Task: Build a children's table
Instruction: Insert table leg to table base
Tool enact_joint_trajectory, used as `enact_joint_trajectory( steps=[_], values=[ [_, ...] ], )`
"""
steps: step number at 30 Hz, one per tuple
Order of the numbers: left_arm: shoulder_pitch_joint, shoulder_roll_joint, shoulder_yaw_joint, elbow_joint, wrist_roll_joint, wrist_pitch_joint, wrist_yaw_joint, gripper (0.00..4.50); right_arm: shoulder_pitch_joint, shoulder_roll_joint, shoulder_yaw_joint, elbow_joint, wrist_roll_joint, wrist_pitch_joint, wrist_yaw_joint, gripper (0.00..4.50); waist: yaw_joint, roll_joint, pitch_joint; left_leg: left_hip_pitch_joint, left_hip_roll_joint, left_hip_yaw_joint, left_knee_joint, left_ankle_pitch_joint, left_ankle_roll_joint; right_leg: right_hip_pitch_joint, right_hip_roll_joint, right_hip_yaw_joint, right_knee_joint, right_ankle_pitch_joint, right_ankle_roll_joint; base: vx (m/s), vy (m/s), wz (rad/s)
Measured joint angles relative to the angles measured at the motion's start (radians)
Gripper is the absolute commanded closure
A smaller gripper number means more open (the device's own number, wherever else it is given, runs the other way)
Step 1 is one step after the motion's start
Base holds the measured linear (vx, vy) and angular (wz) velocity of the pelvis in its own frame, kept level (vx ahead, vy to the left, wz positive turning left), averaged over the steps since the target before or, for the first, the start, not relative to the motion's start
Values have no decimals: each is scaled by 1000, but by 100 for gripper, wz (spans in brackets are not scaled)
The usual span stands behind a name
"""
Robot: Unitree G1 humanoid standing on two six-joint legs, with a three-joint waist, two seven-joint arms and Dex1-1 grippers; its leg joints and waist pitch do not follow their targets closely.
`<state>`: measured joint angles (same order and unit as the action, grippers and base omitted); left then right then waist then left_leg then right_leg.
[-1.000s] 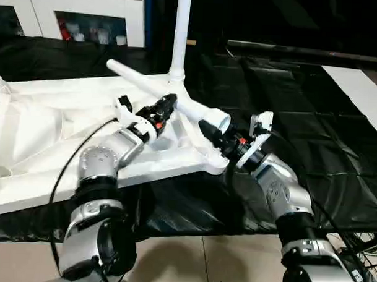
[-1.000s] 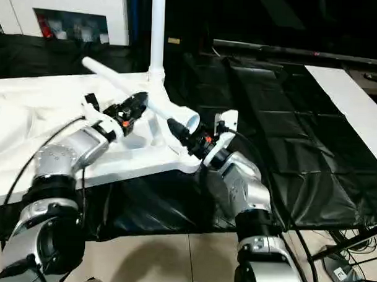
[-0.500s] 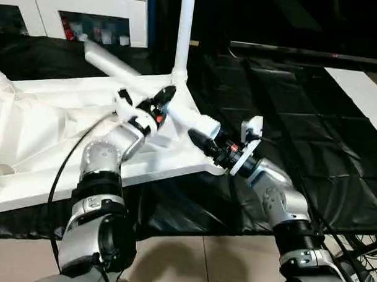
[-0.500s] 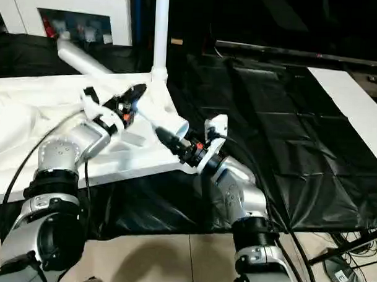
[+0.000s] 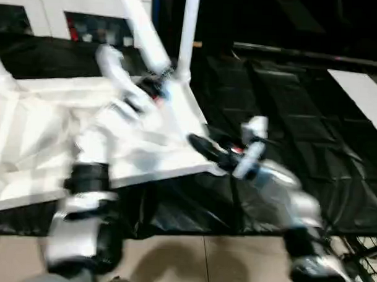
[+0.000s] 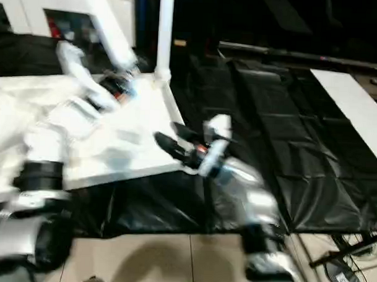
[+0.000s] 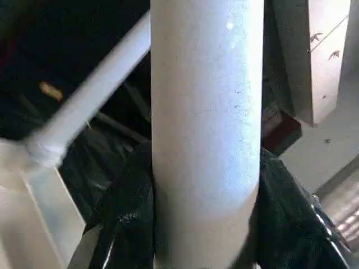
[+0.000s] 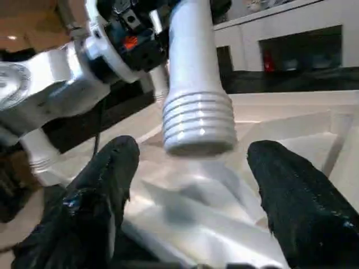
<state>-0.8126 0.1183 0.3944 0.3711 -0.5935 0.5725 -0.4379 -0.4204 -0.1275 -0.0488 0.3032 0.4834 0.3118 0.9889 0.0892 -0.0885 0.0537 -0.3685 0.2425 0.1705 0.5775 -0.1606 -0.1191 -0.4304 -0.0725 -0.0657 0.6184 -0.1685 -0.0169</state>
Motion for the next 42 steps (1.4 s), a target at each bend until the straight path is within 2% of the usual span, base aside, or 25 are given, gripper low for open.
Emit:
enact_joint_trajectory(
  steps=[4, 9, 11, 18, 24, 27, 29, 30, 32, 39, 40, 42],
  values=[
    [28, 9, -50, -36, 3, 7, -27, 259, -9, -19, -46, -28, 65, 51, 10, 34, 1, 0, 0, 0, 0, 0, 3, -2, -3, 2, -1, 0, 0, 2, 1, 0, 0, 0],
    [60, 19, -106, -104, 10, 39, -60, 259, -54, -61, -110, -26, 87, 69, -31, 0, -1, 0, 0, 0, 0, 0, 8, -2, -4, 2, -1, 0, 2, 5, 1, 0, 0, 0],
    [61, 21, -140, -131, 24, 39, -71, 259, -75, -67, -90, -26, 56, 71, -60, 0, -2, 0, 0, 1, 0, -1, 9, -2, -4, 3, -1, 1, 3, 5, 1, 0, 0, 0],
    [74, 14, -231, -182, 71, 37, -77, 259, -105, -60, 46, -28, -100, 87, -163, 0, -3, 0, 0, 0, 0, -1, 9, -2, -4, 3, -1, 1, 4, 4, 3, 0, 0, 0],
    [96, -16, -304, -203, 158, -2, -9, 259, -137, 21, 103, -83, -142, 101, -276, 0, -1, 0, 0, 0, 0, -2, 9, -2, -4, 2, -1, 0, 4, 3, 4, 0, 0, 0],
    [96, -28, -316, -203, 187, -22, 29, 259, -148, 54, 130, -71, -181, 89, -332, 0, -3, 0, 0, -1, 0, -2, 9, -2, -4, 2, -1, 1, 4, 3, 5, 0, 0, 0],
    [95, -33, -324, -202, 209, -50, 55, 259, -152, 79, 137, -45, -206, 80, -367, 0, -4, 0, 0, 0, 0, -2, 9, -2, -4, 2, -1, 1, 4, 3, 5, 0, 0, 0],
    [95, -35, -328, -202, 222, -59, 66, 259, -156, 86, 143, -28, -222, 70, -388, 28, -4, 0, 0, 0, 0, -2, 9, -2, -4, 2, -1, 1, 4, 3, 5, 0, 0, 0],
    [95, -41, -333, -201, 239, -73, 82, 259, -165, 93, 156, 0, -258, 67, -436, 35, -4, 0, 0, -1, 0, -2, 9, -2, -4, 2, -1, 1, 4, 4, 6, 0, 0, 0],
    [97, -49, -349, -202, 266, -79, 102, 259, -181, 140, 151, 45, -261, 32, -502, 90, -7, 0, 0, 0, 0, -2, 9, -2, -4, 2, -1, 1, 4, 3, 6, 0, 0, 0],
    [99, -49, -357, -203, 270, -80, 102, 259, -190, 147, 150, 55, -261, 29, -505, 116, -7, 0, 0, 0, 0, -2, 9, -2, -4, 2, -1, 1, 4, 4, 6, 0, 0, 0],
    [105, -49, -371, -205, 276, -80, 102, 259, -205, 156, 147, 71, -260, 17, -506, 123, -8, 0, 0, 0, 0, -2, 9, -2, -4, 2, -1, 1, 4, 4, 6, 0, 0, 0]
  ],
)
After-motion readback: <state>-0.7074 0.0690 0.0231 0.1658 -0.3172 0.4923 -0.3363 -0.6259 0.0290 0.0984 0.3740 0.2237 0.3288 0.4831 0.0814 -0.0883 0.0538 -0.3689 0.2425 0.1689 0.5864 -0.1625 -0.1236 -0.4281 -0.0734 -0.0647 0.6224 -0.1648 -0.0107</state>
